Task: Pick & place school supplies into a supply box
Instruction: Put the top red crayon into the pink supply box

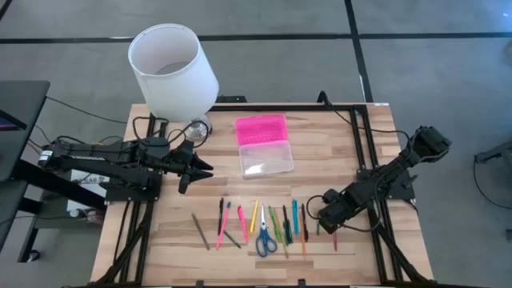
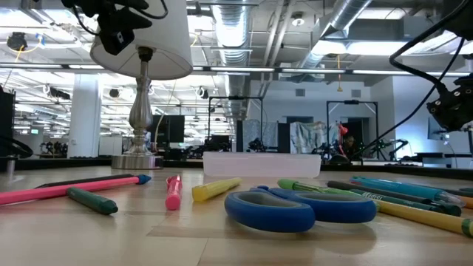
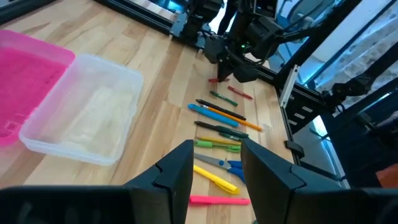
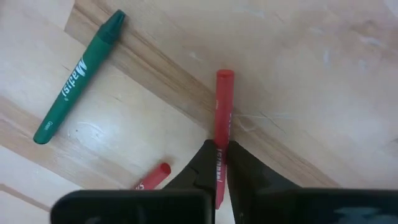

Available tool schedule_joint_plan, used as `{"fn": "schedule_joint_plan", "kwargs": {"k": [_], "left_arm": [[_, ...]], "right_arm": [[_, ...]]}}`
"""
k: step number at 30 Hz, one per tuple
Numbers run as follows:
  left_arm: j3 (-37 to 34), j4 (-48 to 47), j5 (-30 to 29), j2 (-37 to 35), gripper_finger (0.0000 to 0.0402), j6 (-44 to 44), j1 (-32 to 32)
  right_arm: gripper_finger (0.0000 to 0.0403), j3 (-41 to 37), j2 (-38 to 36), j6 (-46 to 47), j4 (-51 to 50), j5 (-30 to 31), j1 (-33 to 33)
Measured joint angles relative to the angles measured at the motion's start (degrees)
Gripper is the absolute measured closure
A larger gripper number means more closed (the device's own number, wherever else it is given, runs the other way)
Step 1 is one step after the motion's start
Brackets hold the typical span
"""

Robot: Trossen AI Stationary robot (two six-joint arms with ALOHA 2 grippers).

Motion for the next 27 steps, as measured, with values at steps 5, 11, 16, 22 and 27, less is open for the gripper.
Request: {"fn": "schedule_joint_plan", "kwargs": {"k": [5, 11, 16, 22, 27], "left_arm": [[0.00, 0.00, -0.75, 0.00, 0.0274, -0.01, 0.01], [0.00, 0.00, -0.77, 0.00, 0.0274, -0.02, 0.00], [0.00, 0.00, -1.05, 0.00, 0.0274, -0.02, 0.02], [-0.04, -1.83, -1.16, 0.00, 0.0274, -0.04, 0.01], [-0.04, -2.66, -1.71, 0.00, 0.0274, -0.07, 0.00]], "right_arm": [[0.0387, -0.04, 0.04, 0.97, -0.10, 0.18, 0.00], [0.0398, -0.04, 0.02, 1.01, -0.17, 0.21, 0.00], [0.0394, -0.06, 0.04, 1.04, -0.17, 0.28, 0.00], [0.0400, -0.08, 0.04, 1.96, -0.09, 1.01, 0.04], [0.0399, -0.08, 0.04, 1.97, -0.07, 1.13, 0.04]]}}
